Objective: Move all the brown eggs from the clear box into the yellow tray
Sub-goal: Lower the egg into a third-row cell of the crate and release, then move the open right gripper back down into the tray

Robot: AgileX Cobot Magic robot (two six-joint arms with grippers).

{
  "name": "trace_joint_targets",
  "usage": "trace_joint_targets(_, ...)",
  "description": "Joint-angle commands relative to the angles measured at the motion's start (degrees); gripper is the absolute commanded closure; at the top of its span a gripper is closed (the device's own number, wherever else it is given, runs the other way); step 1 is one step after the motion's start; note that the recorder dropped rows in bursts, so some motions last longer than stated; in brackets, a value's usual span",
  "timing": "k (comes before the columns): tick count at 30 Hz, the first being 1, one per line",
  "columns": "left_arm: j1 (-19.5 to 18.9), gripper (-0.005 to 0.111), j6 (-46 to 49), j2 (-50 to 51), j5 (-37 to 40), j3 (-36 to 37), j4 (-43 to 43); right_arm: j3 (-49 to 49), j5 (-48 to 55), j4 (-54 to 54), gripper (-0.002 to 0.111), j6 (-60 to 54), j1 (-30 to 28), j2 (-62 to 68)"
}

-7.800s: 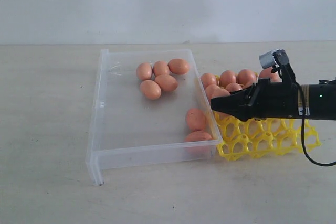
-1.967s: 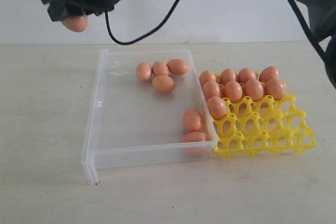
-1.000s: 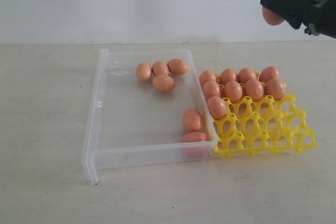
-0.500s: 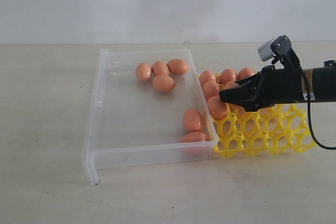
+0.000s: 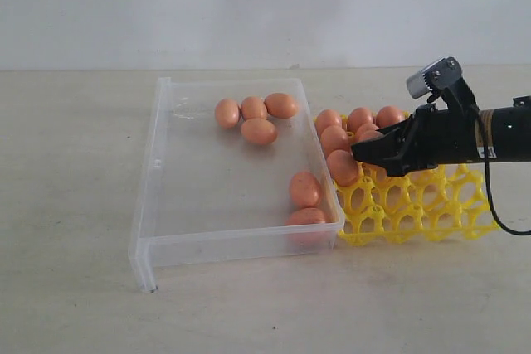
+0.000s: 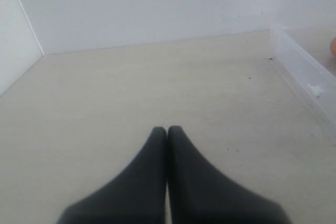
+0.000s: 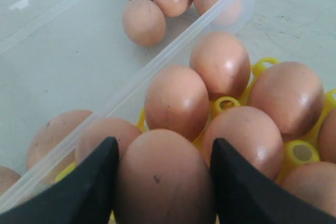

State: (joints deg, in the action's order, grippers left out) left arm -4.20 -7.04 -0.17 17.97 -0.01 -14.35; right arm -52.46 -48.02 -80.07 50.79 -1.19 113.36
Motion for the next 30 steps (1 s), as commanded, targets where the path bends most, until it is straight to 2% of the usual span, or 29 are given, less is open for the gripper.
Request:
trace_joint_targets(1, 0.2, 0.111, -0.2, 0.2, -0.2, 0.0, -0.1, -0.2, 0.2, 0.6, 0.107, -0.4, -0.2, -0.2)
trace_joint_targets(2, 0.2, 0.111, -0.2, 0.2, -0.2, 0.0, -0.1, -0.2, 0.2, 0.6, 0.104, -0.4, -0.2, -0.2)
trace_joint_targets(4, 0.2, 0.111, -0.2, 0.2, -0.2, 0.0, -0.1, -0.2, 0.2, 0.6, 0.092, -0.4, -0.2, -0.2)
trace_joint_targets(5, 0.2, 0.111, -0.2, 0.2, -0.2, 0.0, -0.1, -0.2, 0.2, 0.6, 0.080, -0.3, -0.2, -0.2)
trace_joint_targets(6, 0.2, 0.111, -0.2, 0.2, -0.2, 0.0, -0.1, -0.2, 0.2, 0.6, 0.075, -0.2, -0.2, -0.2)
trace_joint_targets(7, 0.2, 0.111, -0.2, 0.2, -0.2, 0.0, -0.1, -0.2, -0.2, 0.6, 0.063, 0.0, -0.2, -0.2)
trace_joint_targets(9, 0.2, 0.111, -0.2, 0.2, -0.2, 0.0, -0.1, -0.2, -0.4, 0.7, 0.054, 0.0, -0.2, -0.2)
trace_joint_targets(17, 0.2, 0.111, -0.2, 0.2, -0.2, 0.0, -0.1, -0.2, -0.8, 1.3, 0.054, 1.7, -0.2, -0.2)
trace_joint_targets(25, 0.2, 0.111, -0.2, 0.2, -0.2, 0.0, -0.1, -0.2, -12.6, 3.1, 0.056, 8.7, -0.2, -3.7)
trace_joint_targets(27, 0.2, 0.111, -0.2, 0.2, -0.2, 0.0, -0.1, -0.2, -16.2, 3.1, 0.064, 9.3, 0.0, -5.4)
trace_joint_targets(30, 0.2, 0.111, -0.2, 0.2, -0.2, 0.0, -0.1, -0.2, -20.0, 3.6, 0.088, 8.8, 1.7, -8.6)
